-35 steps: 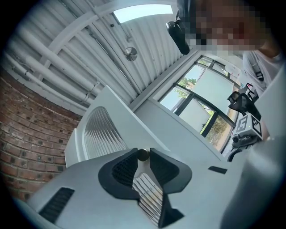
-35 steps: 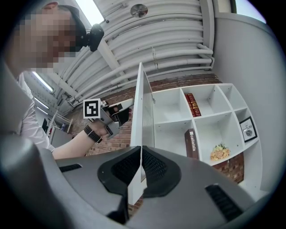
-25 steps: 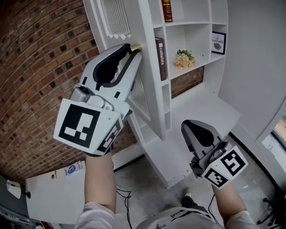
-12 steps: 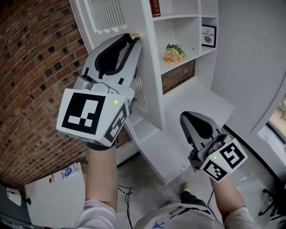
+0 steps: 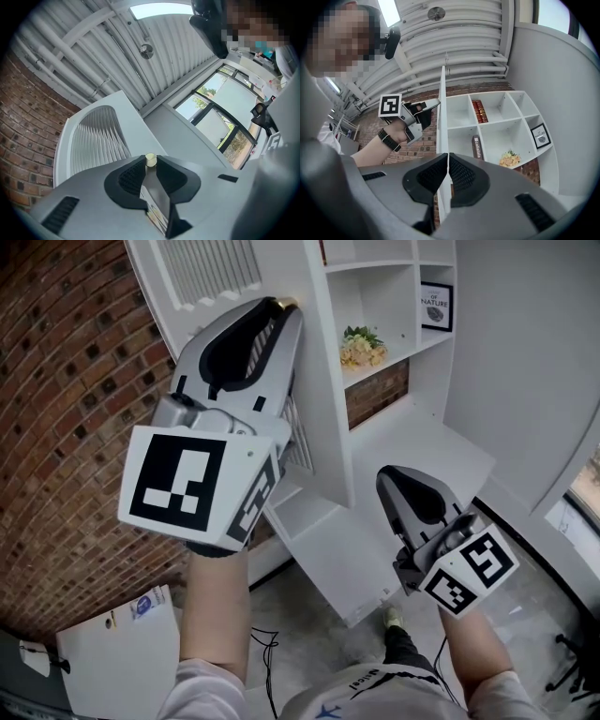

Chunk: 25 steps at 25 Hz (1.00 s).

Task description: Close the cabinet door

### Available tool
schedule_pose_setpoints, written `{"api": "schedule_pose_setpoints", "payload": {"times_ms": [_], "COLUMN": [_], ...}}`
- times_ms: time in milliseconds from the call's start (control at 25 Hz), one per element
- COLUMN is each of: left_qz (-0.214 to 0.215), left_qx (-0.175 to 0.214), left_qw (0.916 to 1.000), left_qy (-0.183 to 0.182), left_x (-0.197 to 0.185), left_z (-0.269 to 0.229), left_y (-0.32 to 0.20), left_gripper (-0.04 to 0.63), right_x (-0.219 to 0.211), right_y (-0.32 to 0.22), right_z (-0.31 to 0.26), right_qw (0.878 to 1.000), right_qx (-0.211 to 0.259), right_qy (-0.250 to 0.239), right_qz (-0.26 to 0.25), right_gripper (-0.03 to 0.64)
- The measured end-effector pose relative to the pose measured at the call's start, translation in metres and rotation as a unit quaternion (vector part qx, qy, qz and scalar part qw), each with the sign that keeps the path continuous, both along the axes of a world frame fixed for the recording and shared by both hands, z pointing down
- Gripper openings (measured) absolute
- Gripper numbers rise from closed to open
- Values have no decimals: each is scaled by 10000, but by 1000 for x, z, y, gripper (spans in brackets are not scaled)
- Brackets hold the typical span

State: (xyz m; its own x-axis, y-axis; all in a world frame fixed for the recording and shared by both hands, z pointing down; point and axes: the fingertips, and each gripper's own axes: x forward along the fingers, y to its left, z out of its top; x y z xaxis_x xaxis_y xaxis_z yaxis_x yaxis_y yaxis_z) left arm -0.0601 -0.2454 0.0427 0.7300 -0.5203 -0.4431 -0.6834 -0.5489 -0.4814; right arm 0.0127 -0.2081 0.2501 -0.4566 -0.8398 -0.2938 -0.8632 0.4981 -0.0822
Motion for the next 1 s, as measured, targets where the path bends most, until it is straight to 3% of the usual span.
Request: {"api": "schedule_pose_setpoints", "payload": {"times_ms": [560, 1000], "left_qz": [-645, -1462], "left_qx": [86, -2], "left_qw": [9979, 9892], "left_qy": [-56, -10], "left_x": [59, 92], "left_z": [1, -2], "left_y": [-61, -135], "left_gripper": [81, 81], "right_x": [60, 97], "right_y": [-79, -147], "right_z": [-14, -17], "right_qw": [9993, 9962], "right_qx": [125, 66], "right_qy": [-227, -341], "right_qz": [-272, -794], "right_gripper": [20, 20]}}
